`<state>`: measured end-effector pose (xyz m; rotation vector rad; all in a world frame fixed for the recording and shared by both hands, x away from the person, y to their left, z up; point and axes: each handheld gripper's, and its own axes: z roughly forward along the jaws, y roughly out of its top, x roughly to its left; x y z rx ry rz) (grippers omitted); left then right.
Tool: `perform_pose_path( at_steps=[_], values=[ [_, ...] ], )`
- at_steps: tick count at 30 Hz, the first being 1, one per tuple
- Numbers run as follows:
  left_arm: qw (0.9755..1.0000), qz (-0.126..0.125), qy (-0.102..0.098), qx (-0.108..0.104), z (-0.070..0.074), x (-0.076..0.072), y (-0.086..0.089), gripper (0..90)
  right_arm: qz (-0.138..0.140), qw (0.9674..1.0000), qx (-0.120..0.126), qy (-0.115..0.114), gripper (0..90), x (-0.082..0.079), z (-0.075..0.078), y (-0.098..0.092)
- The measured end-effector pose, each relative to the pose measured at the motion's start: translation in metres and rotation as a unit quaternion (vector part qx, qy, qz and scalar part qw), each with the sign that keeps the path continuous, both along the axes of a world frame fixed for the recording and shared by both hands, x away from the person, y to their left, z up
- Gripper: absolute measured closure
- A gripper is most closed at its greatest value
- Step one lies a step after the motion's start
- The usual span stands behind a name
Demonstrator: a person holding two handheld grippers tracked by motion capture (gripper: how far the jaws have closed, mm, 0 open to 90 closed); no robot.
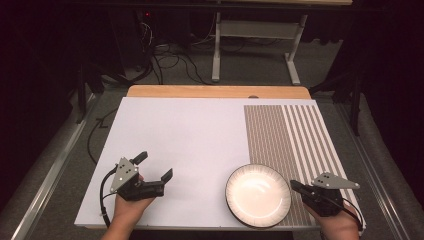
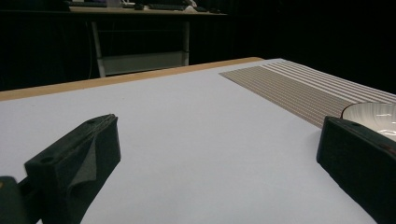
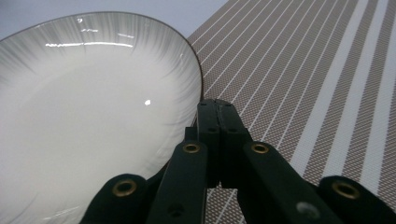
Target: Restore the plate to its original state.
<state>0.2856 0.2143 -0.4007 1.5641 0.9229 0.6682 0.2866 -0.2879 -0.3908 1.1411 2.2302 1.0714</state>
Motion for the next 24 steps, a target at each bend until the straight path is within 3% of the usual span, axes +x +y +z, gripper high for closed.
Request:
perform_pose_path(
  at_steps=[12,17,18,19,20,21,22,23,24],
  values=[
    [1.0000,0.001,0.000,0.002,0.000,0.000,0.000,0.3,-0.046,0.9980,0.028,-0.033,89.1,0.002,0.010,-0.025],
    [1.0000,0.002,-0.001,0.002,0.000,0.000,-0.001,0.3,-0.071,0.9943,0.058,-0.054,71.4,0.003,0.013,-0.038],
    [1.0000,0.002,-0.001,0.002,0.001,0.000,0.000,0.3,-0.071,0.9943,0.058,-0.054,71.4,0.003,0.013,-0.038],
    [1.0000,0.002,-0.001,0.004,0.001,-0.001,0.000,0.3,-0.075,0.9921,0.078,-0.065,59.2,0.003,0.015,-0.042],
    [1.0000,0.002,0.000,0.006,0.001,-0.001,0.000,0.3,-0.075,0.9921,0.078,-0.065,59.2,0.003,0.015,-0.042],
    [1.0000,0.002,0.000,0.006,0.002,-0.001,0.000,0.3,-0.078,0.9891,0.093,-0.083,45.5,0.003,0.016,-0.044],
    [1.0000,0.002,0.000,0.007,0.002,-0.001,0.000,0.3,-0.078,0.9891,0.093,-0.083,45.5,0.003,0.016,-0.044],
    [0.9999,0.002,0.001,0.010,0.002,-0.002,0.000,0.3,-0.080,0.9864,0.100,-0.103,33.8,0.003,0.017,-0.044],
    [0.9999,0.003,0.001,0.012,0.003,-0.002,0.000,0.3,-0.080,0.9854,0.101,-0.111,28.1,0.004,0.017,-0.044]
  ],
)
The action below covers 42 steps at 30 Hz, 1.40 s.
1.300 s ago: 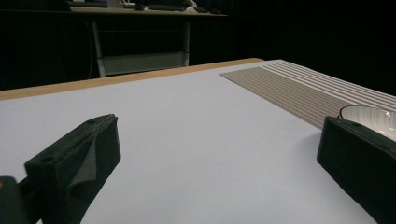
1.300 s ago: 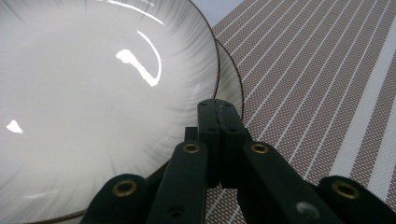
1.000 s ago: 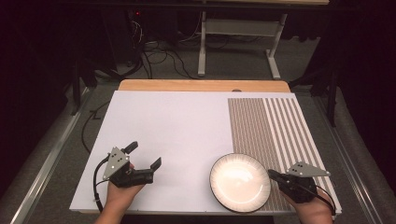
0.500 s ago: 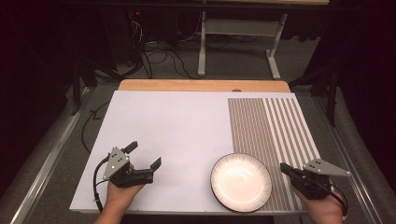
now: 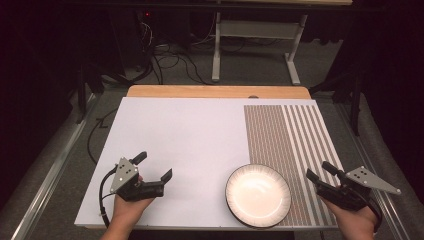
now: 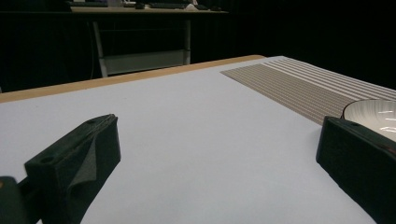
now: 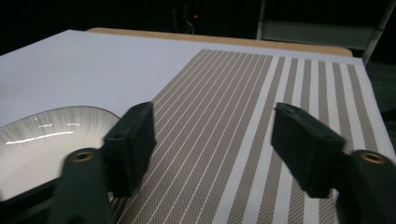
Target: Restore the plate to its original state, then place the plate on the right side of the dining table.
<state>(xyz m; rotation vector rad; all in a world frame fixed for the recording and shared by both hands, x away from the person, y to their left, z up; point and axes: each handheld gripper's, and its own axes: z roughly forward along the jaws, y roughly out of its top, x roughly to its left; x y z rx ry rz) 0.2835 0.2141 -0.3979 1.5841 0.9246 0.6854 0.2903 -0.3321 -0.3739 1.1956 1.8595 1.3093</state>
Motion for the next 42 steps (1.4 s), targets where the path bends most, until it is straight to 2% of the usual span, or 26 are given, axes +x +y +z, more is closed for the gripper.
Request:
perform_pose_path(
  at_steps=[3,5,10,13,16,21,27,30,32,33,36,37,38,39,42],
  values=[
    [1.0000,0.004,0.004,0.004,0.000,-0.001,0.001,0.1,-0.003,0.9999,0.003,-0.015,11.2,0.004,-0.001,0.001],
    [0.9999,0.008,0.007,0.006,0.000,-0.001,0.001,0.1,-0.001,0.9999,0.002,-0.011,0.6,0.007,-0.003,0.002],
    [0.9998,0.010,0.017,0.008,-0.002,-0.001,0.004,0.1,-0.001,0.9998,-0.015,-0.012,0.5,0.013,-0.006,0.004],
    [0.9998,0.012,0.016,0.007,-0.001,-0.002,0.005,0.0,-0.001,0.9998,-0.020,-0.008,0.5,0.014,-0.007,0.006],
    [0.9998,0.011,0.013,0.008,0.000,-0.002,0.004,0.1,0.001,0.9993,-0.032,-0.016,0.6,0.014,-0.007,0.008],
    [0.9998,0.010,0.012,0.008,0.001,-0.002,0.001,0.0,0.009,0.9990,-0.040,-0.019,0.6,0.012,-0.007,0.009],
    [0.9998,0.006,0.018,0.007,-0.003,-0.002,-0.001,0.0,0.013,0.9992,-0.033,-0.017,0.6,0.012,-0.007,0.011],
    [0.9998,0.007,0.012,0.013,-0.002,-0.002,0.000,0.0,0.019,0.9986,-0.047,-0.017,1.0,0.012,-0.006,0.014],
    [0.9999,0.008,0.006,0.012,0.000,-0.003,-0.001,0.1,0.036,0.9975,-0.055,-0.024,9.3,0.008,-0.002,0.016],
    [0.9999,0.008,0.006,0.011,0.001,-0.003,-0.001,0.1,0.047,0.9970,-0.057,-0.025,18.2,0.006,0.000,0.016],
    [0.9998,0.005,0.013,0.014,-0.001,-0.003,-0.003,0.0,0.081,0.9948,-0.062,-0.003,46.9,0.003,0.002,0.018],
    [0.9998,0.005,0.013,0.014,-0.001,-0.003,-0.003,0.0,0.081,0.9948,-0.062,-0.003,46.9,0.003,0.002,0.018],
    [0.9998,0.005,0.012,0.015,-0.001,-0.003,-0.004,0.0,0.093,0.9938,-0.058,0.014,56.0,0.003,0.001,0.019],
    [0.9998,0.004,0.012,0.014,-0.001,-0.003,-0.004,0.0,0.093,0.9938,-0.058,0.014,56.0,0.003,0.001,0.019],
    [0.9999,0.003,0.009,0.013,0.000,-0.004,-0.004,0.0,0.110,0.9918,-0.060,0.026,66.1,0.002,0.002,0.021]
  ],
)
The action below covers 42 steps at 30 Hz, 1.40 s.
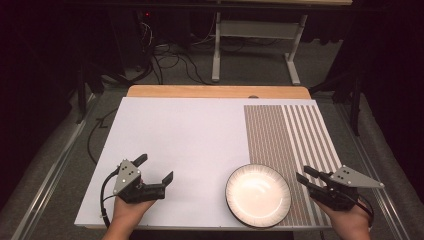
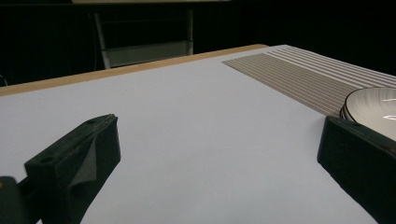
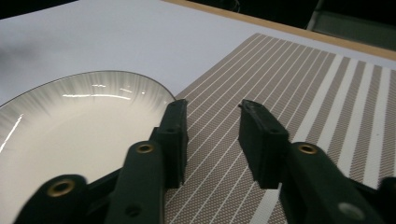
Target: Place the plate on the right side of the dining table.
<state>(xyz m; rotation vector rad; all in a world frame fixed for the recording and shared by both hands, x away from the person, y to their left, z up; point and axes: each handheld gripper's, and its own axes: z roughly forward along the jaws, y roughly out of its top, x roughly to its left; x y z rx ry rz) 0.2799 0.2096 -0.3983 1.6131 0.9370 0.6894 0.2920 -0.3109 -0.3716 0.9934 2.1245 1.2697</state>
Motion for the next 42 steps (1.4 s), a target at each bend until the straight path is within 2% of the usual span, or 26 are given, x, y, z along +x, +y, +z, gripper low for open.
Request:
perform_pose_path(
  at_steps=[2,5,6,12,23,36,42],
  values=[
    [1.0000,-0.002,0.000,0.001,0.000,0.001,0.000,0.0,0.009,0.9999,-0.006,0.005,73.7,-0.002,0.001,0.002],
    [1.0000,-0.002,0.001,0.002,0.001,0.001,0.000,0.0,0.013,0.9998,-0.011,0.012,78.7,-0.003,0.000,0.003],
    [1.0000,-0.003,0.000,0.002,0.001,0.000,-0.001,0.0,0.017,0.9995,-0.012,0.023,82.4,-0.004,-0.001,0.003],
    [1.0000,-0.003,-0.005,0.006,0.003,-0.001,-0.001,0.0,0.035,0.9983,-0.028,0.039,90.0,-0.005,-0.004,0.005],
    [0.9999,-0.006,-0.006,0.009,0.003,-0.001,-0.004,0.1,0.056,0.9937,-0.056,0.079,90.0,-0.005,-0.011,0.011],
    [0.9999,-0.006,-0.006,0.011,0.003,0.000,-0.005,0.1,0.067,0.9909,-0.077,0.088,90.0,-0.005,-0.016,0.017],
    [0.9999,-0.007,-0.005,0.010,0.003,0.000,-0.005,0.0,0.067,0.9906,-0.081,0.088,90.0,-0.005,-0.016,0.017]
  ],
)
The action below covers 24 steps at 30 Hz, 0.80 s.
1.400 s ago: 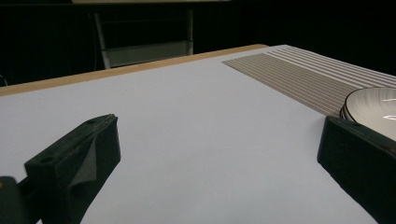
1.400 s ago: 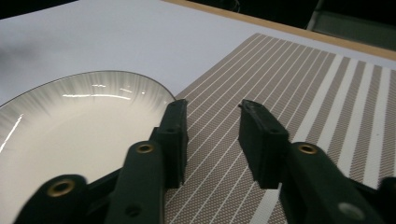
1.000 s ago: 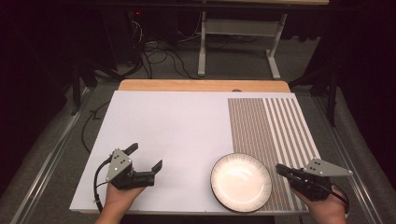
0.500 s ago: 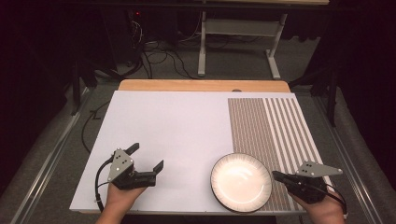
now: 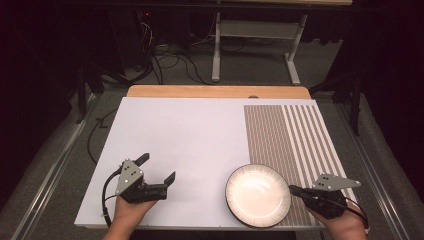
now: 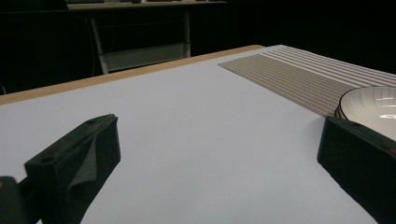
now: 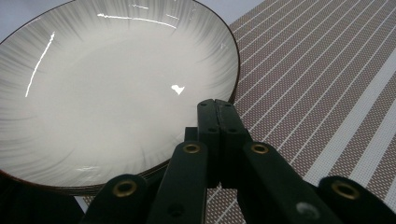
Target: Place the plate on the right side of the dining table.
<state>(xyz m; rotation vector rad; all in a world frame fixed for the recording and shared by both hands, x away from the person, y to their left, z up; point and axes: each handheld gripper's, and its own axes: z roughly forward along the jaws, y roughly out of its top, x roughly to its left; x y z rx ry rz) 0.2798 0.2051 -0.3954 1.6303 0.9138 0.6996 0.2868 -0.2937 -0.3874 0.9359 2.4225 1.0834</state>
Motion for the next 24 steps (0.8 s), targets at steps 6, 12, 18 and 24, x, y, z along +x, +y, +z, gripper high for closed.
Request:
perform_pose_path(
  at_steps=[6,12,18,24],
  values=[
    [1.0000,0.001,0.000,-0.003,0.0002,0.0000,0.0004,0.0,0.000,0.9999,-0.011,-0.004,90.0,-0.0017,0.0007,0.0028],
    [1.0000,0.001,0.001,-0.002,-0.0002,0.0003,0.0004,0.0,0.003,0.9999,-0.014,-0.006,90.0,-0.0019,0.0008,0.0039],
    [1.0000,0.002,0.001,-0.002,-0.0004,0.0004,0.0005,0.0,0.002,0.9999,-0.015,-0.005,90.0,-0.0022,0.0009,0.0048],
    [1.0000,0.002,0.001,-0.002,-0.0002,0.0004,0.0006,0.1,0.006,0.9999,-0.013,-0.001,90.0,-0.0026,0.0002,0.0077]
  ],
)
